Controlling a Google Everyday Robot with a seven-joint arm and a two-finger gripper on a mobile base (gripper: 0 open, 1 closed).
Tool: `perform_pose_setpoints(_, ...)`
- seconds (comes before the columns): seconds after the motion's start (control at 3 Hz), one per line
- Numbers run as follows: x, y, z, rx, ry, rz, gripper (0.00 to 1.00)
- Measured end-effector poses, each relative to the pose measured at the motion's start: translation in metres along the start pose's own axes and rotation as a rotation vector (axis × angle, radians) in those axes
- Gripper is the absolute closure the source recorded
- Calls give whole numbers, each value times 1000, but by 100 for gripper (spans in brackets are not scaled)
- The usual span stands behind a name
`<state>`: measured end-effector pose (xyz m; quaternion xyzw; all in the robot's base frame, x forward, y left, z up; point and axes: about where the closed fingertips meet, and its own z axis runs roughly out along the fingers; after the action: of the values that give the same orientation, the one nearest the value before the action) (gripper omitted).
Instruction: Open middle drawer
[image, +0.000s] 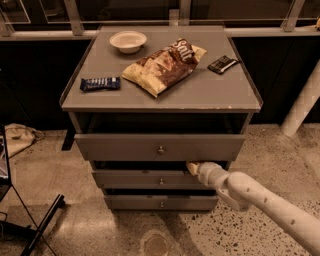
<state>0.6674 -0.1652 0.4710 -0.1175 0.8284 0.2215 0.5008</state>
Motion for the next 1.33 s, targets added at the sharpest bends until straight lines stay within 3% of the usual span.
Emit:
perform_pose_setpoints(0.67, 1, 6, 6, -8, 5, -5, 100)
perform_pose_setpoints(1.33, 36, -26, 7, 100, 117, -27, 100)
